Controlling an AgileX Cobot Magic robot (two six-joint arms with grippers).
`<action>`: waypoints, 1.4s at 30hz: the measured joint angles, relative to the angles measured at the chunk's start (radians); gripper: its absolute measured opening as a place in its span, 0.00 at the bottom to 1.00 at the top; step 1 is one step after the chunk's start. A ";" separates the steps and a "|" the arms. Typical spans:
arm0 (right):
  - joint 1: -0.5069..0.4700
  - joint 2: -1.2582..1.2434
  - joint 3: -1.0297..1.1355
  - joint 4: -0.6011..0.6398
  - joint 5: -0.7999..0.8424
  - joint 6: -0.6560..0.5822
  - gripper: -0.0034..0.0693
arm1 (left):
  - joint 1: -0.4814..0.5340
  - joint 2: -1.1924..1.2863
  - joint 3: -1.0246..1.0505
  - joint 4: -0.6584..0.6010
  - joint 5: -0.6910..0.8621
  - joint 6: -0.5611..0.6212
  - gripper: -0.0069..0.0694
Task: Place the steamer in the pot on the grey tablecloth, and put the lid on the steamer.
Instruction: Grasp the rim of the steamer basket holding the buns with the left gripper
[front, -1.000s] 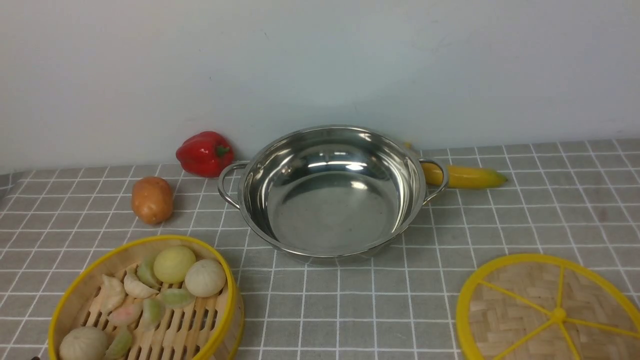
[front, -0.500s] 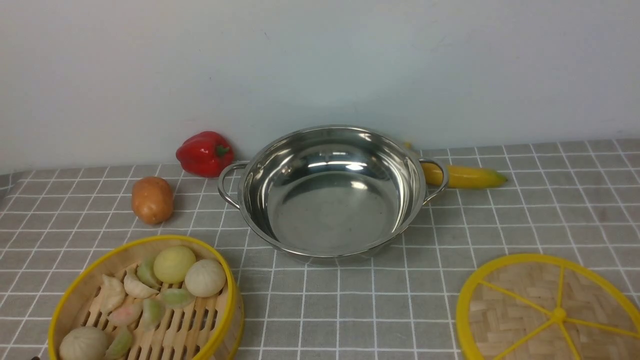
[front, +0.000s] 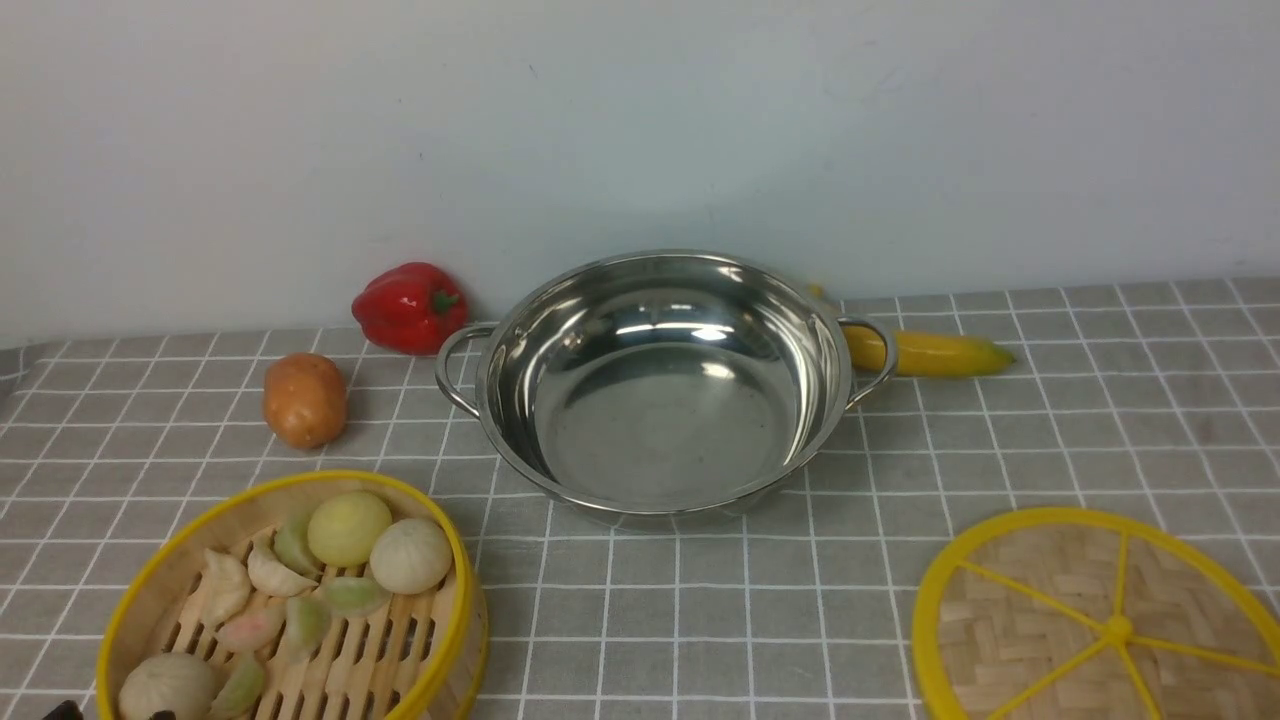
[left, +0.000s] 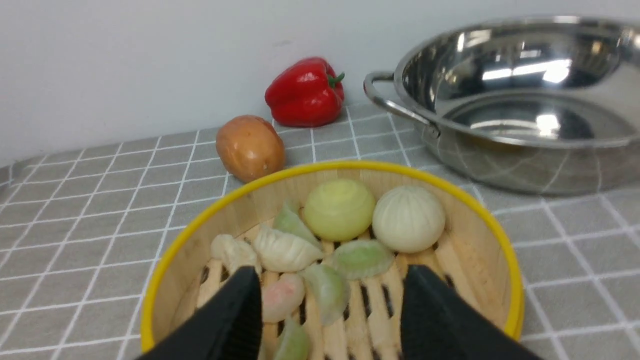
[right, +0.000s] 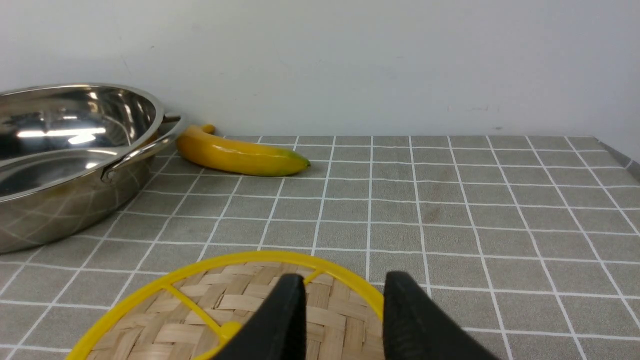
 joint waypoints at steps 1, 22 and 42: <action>0.000 0.000 0.000 0.000 0.000 0.000 0.38 | 0.000 0.000 0.000 -0.063 -0.020 -0.014 0.56; 0.000 0.000 0.000 0.000 0.000 0.000 0.38 | 0.000 0.097 -0.367 -0.434 0.124 0.029 0.56; 0.000 0.000 0.000 0.000 -0.001 0.000 0.38 | 0.000 1.091 -0.804 -0.193 0.732 0.437 0.56</action>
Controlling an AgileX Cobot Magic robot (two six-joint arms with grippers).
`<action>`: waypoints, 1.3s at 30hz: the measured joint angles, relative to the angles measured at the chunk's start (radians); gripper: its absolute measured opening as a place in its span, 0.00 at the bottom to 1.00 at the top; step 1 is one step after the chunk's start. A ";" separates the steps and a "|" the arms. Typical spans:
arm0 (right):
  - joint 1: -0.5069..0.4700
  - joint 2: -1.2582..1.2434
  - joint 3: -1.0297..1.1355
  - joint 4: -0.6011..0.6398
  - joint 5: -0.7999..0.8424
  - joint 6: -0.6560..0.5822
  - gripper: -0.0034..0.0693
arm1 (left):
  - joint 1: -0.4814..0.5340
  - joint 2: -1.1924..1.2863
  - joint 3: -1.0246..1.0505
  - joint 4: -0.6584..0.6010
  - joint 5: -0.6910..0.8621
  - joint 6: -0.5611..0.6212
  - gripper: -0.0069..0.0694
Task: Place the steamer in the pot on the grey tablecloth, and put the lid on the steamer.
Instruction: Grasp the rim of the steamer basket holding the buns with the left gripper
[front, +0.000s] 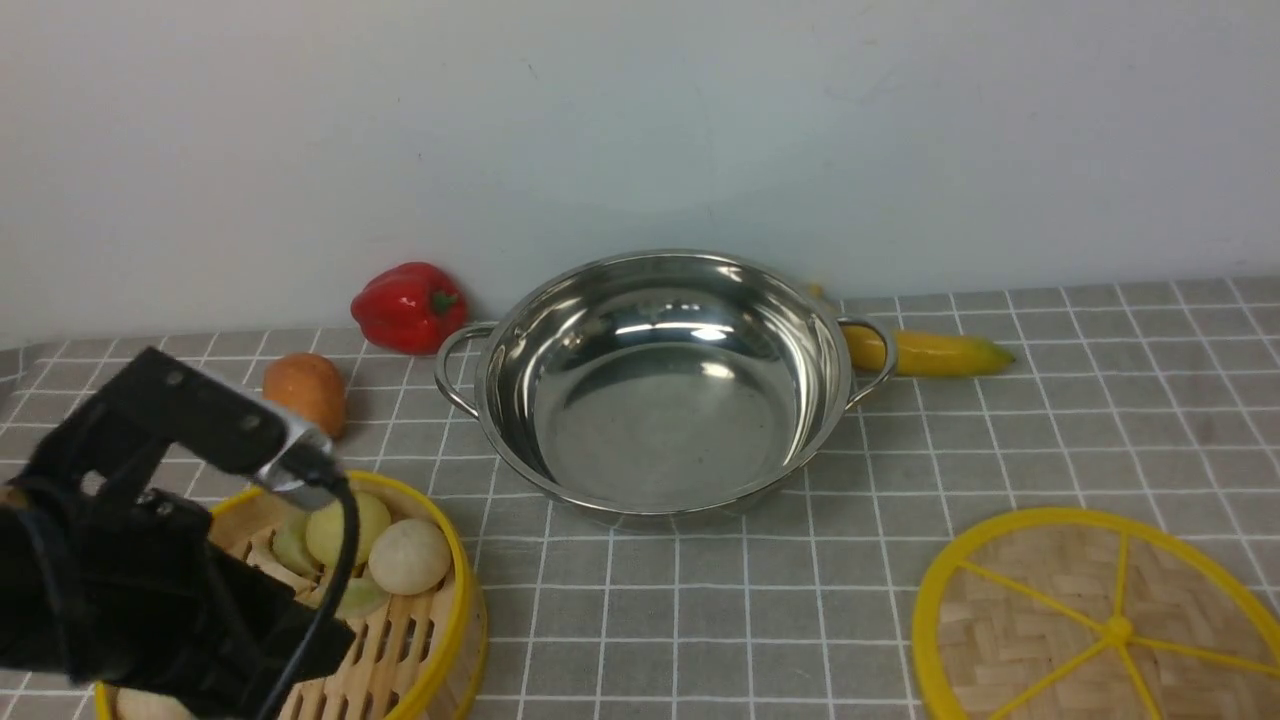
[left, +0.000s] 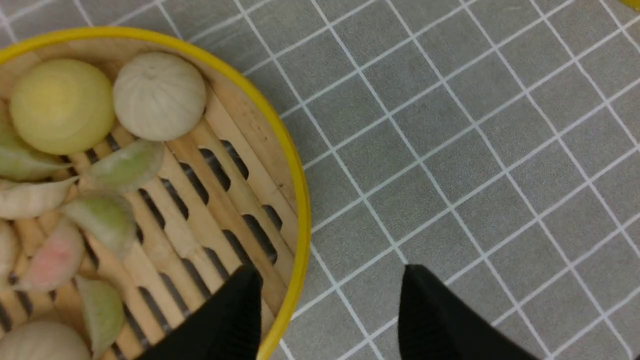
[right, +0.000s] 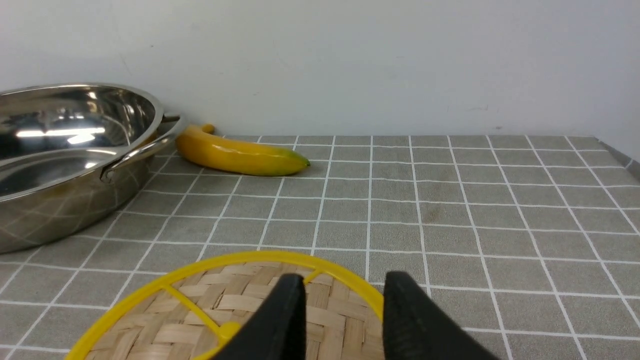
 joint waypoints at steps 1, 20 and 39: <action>0.000 0.000 0.000 0.000 0.000 0.000 0.38 | 0.000 0.080 -0.014 -0.014 0.001 0.024 0.56; 0.000 0.000 0.000 0.000 0.000 0.000 0.38 | -0.109 0.443 -0.046 -0.033 -0.088 0.057 0.56; 0.000 0.000 0.000 0.000 0.000 0.000 0.38 | -0.127 0.501 -0.046 0.027 -0.186 -0.056 0.48</action>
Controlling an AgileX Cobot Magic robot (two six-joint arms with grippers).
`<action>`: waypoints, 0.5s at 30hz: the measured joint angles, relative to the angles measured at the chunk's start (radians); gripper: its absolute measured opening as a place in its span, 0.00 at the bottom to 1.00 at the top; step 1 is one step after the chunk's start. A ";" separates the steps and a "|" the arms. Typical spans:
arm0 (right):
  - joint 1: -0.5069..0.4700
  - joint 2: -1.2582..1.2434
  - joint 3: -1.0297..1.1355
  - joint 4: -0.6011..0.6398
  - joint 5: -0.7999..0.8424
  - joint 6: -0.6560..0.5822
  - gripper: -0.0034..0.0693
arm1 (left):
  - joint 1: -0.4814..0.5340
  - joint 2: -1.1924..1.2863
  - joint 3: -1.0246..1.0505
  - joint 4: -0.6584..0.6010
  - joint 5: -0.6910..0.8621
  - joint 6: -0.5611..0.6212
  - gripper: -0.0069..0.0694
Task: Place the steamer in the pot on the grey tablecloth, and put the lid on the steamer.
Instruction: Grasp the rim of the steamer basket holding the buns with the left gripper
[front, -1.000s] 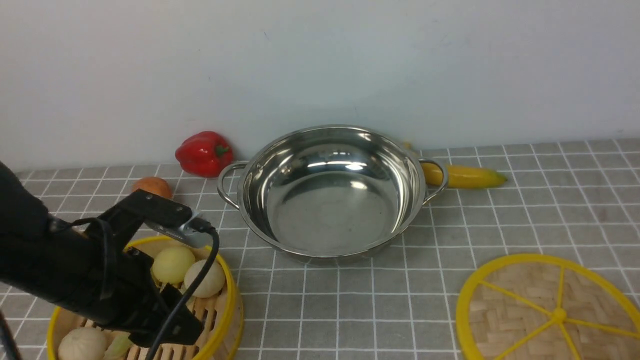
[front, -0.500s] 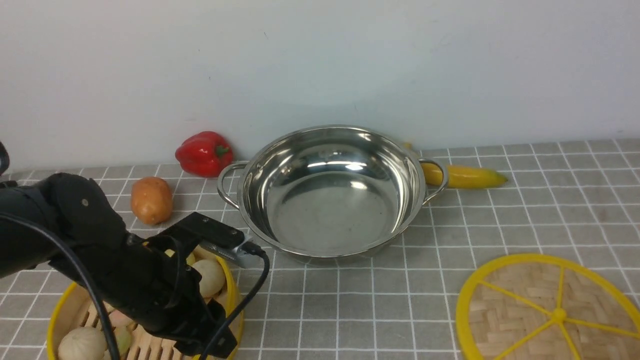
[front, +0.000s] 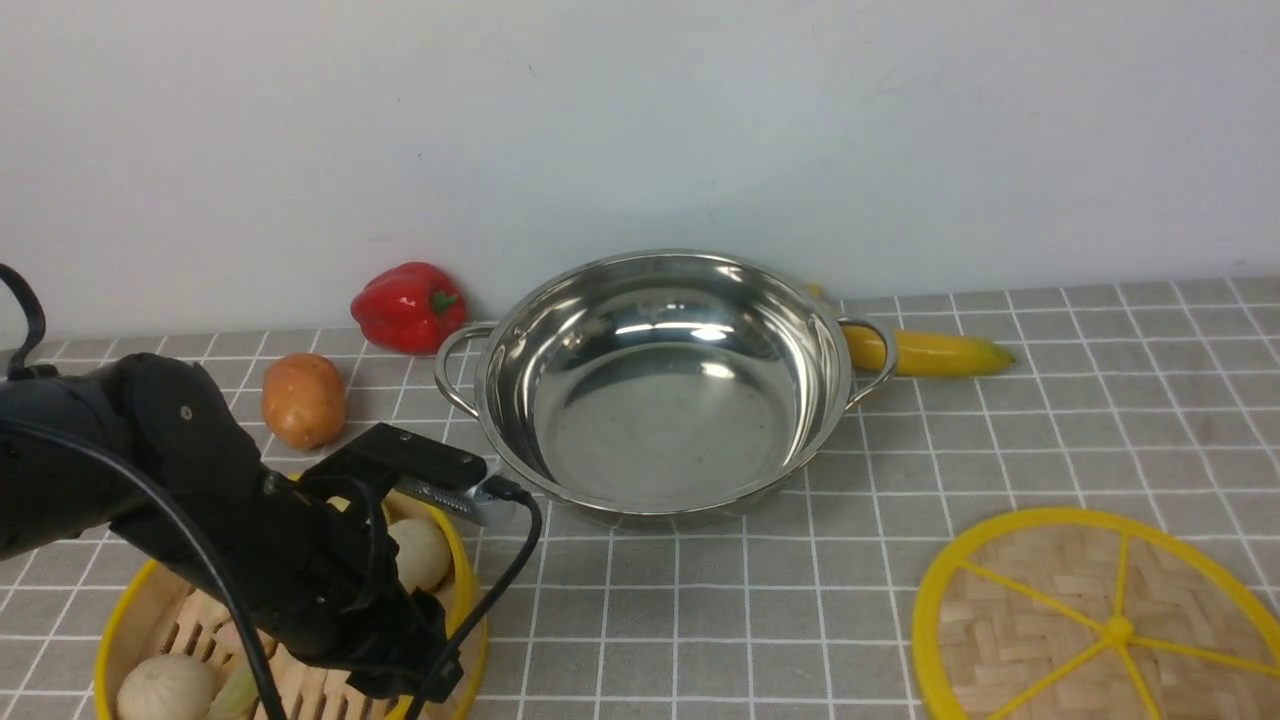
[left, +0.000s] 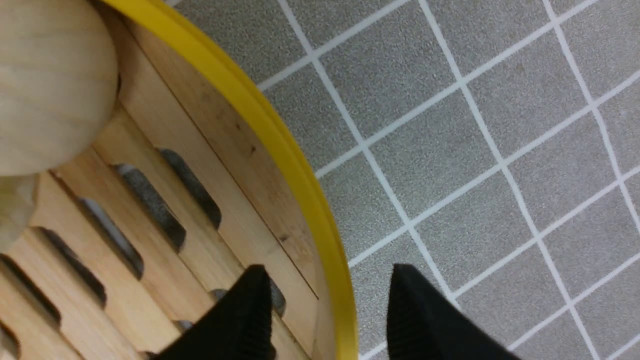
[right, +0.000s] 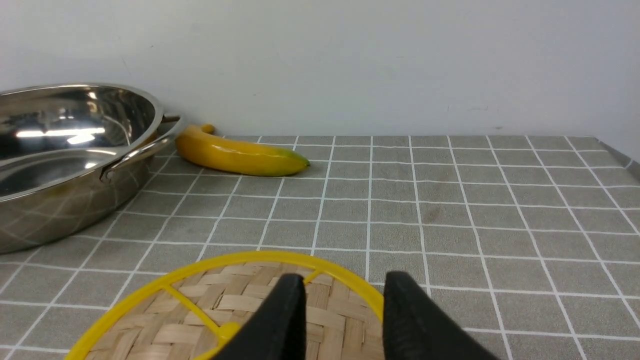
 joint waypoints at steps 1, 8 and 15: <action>0.000 0.000 0.000 0.000 0.000 0.000 0.38 | 0.000 0.007 0.000 0.002 0.003 0.000 0.46; 0.000 0.000 0.000 0.000 0.000 0.000 0.38 | 0.000 0.061 0.000 0.008 0.034 0.000 0.41; 0.000 0.000 0.000 0.000 0.000 0.000 0.38 | 0.000 0.073 0.000 0.008 0.057 -0.001 0.26</action>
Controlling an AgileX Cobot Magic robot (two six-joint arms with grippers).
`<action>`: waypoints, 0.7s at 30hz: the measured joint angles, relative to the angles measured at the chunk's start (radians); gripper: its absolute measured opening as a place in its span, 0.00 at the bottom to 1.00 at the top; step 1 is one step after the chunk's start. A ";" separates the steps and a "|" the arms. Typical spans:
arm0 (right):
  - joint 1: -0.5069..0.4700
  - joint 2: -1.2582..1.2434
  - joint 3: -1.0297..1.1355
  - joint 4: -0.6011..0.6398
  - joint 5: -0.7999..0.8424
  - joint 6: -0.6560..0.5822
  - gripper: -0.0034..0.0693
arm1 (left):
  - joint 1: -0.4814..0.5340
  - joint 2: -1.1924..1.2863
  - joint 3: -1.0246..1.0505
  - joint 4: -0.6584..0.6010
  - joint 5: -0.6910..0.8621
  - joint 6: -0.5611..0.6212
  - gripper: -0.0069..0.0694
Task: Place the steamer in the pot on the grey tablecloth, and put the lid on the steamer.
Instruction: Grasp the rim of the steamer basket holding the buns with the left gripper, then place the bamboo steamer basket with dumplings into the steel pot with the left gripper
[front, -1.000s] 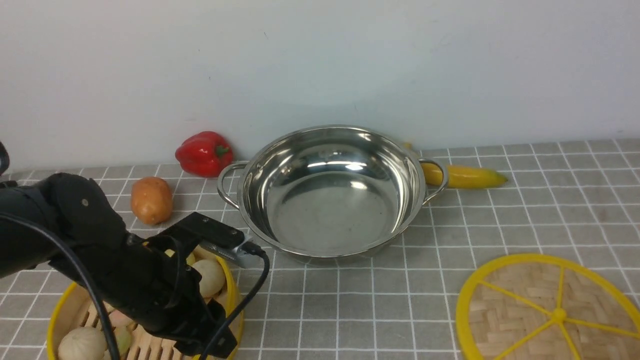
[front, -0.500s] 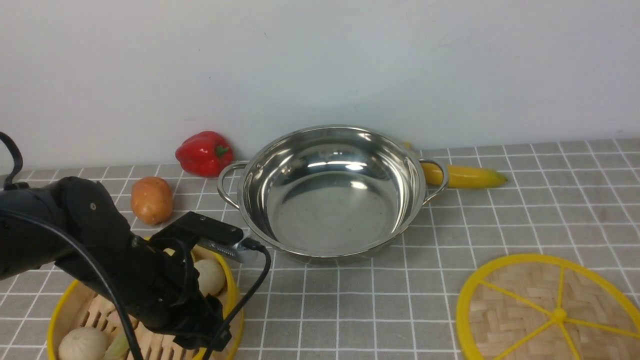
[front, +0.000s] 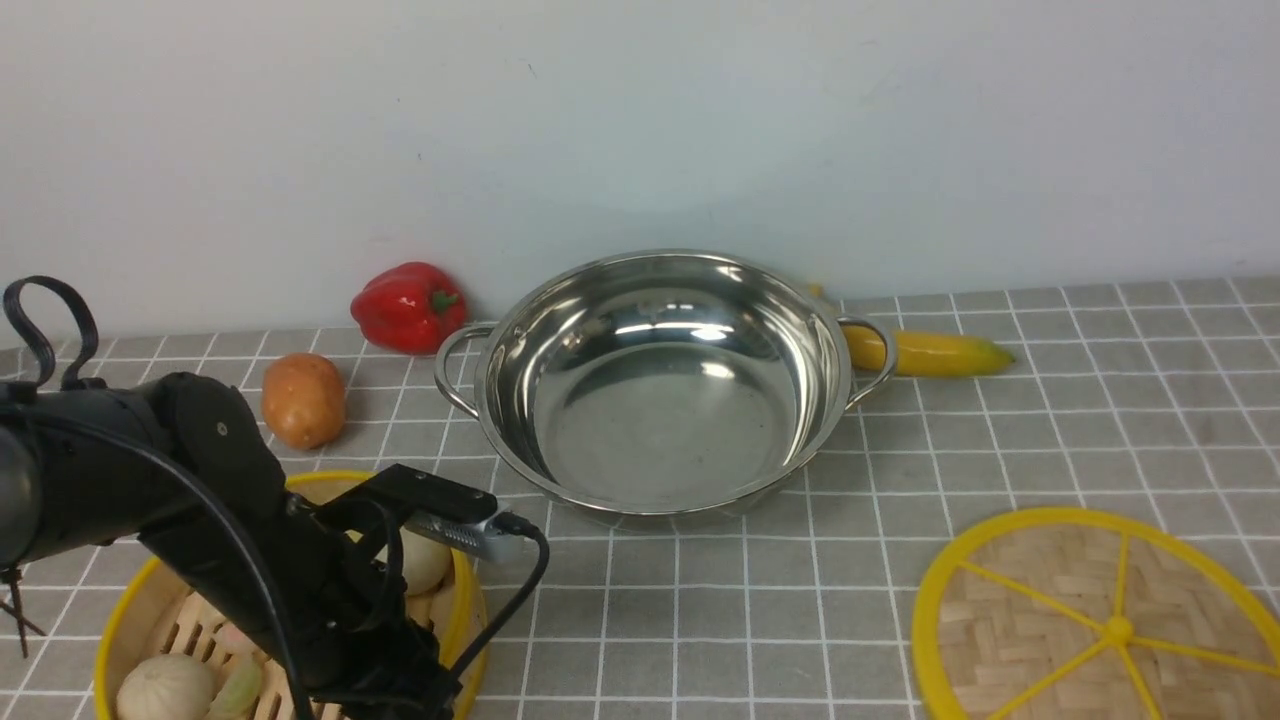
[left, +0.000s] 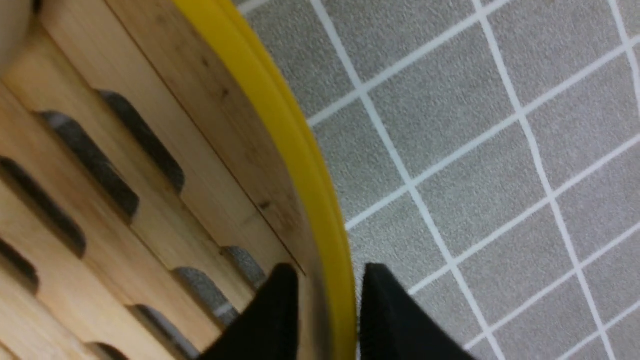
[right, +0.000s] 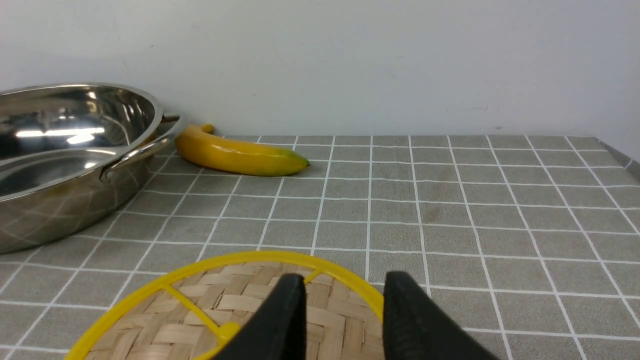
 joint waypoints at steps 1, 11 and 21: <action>0.000 0.000 0.000 0.000 0.000 0.000 0.38 | 0.000 0.000 0.000 0.000 0.002 0.000 0.25; 0.000 0.000 0.000 0.000 0.000 0.000 0.38 | 0.000 -0.001 -0.081 0.099 0.151 -0.009 0.16; 0.000 0.000 0.000 0.000 0.000 0.000 0.38 | -0.040 -0.079 -0.305 0.180 0.334 -0.107 0.16</action>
